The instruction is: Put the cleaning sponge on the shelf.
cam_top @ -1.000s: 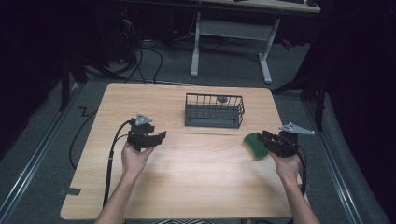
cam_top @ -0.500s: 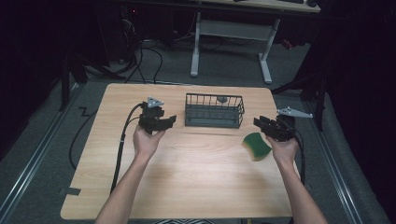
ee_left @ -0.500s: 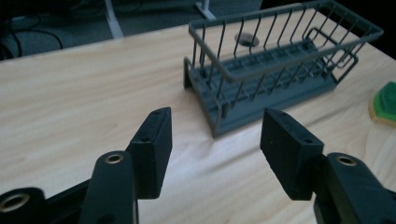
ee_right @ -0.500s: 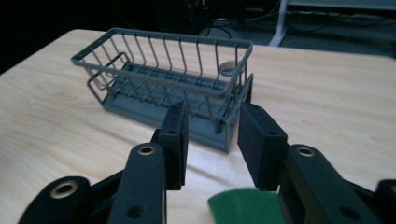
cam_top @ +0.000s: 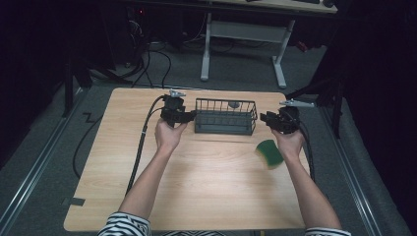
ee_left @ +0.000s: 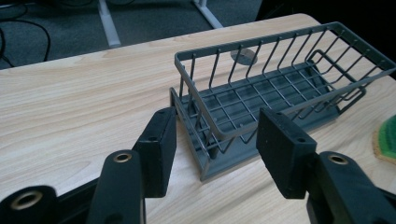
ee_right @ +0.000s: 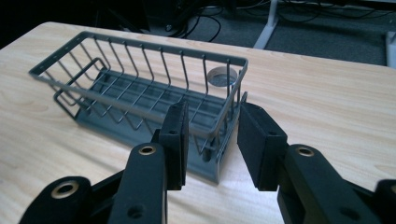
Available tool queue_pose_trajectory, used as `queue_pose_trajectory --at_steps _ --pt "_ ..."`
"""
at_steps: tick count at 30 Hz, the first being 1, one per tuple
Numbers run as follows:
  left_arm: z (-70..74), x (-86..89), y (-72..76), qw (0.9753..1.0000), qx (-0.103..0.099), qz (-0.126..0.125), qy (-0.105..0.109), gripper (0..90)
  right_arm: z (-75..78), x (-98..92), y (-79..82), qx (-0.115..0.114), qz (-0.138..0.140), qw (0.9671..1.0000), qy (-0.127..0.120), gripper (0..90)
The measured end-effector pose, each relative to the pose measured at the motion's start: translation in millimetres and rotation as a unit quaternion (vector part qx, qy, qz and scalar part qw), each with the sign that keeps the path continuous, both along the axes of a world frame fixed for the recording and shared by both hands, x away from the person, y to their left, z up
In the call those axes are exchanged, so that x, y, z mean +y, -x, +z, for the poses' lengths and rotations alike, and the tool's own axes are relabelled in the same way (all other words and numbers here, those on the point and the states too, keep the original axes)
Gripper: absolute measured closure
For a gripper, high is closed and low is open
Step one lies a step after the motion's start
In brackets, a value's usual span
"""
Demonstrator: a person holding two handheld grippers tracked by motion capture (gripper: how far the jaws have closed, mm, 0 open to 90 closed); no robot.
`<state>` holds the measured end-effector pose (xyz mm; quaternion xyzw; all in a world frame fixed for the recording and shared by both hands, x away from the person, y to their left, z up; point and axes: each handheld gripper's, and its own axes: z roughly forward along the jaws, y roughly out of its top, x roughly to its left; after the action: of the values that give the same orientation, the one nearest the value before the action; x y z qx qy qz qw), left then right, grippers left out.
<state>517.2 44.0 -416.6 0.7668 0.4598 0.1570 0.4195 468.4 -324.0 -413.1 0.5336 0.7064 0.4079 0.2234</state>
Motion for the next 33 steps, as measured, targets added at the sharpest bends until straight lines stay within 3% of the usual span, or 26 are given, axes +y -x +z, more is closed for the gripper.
queue_pose_trajectory --at_steps 13,19,33 --pt "-16.9 -14.4 -25.0 0.9994 0.022 0.028 0.000 49.2 -13.7 12.1 -25.2 0.018 -0.021 0.9994 0.019 64.7" --pt "-20.4 -18.2 -29.5 0.9992 0.024 0.031 -0.003 54.9 -19.1 13.3 -32.5 0.017 -0.028 0.9994 0.014 65.6" --pt "-29.4 -21.5 -33.5 0.9992 0.034 0.022 -0.002 67.8 -31.8 13.0 -42.3 0.038 -0.032 0.9988 0.001 69.9"
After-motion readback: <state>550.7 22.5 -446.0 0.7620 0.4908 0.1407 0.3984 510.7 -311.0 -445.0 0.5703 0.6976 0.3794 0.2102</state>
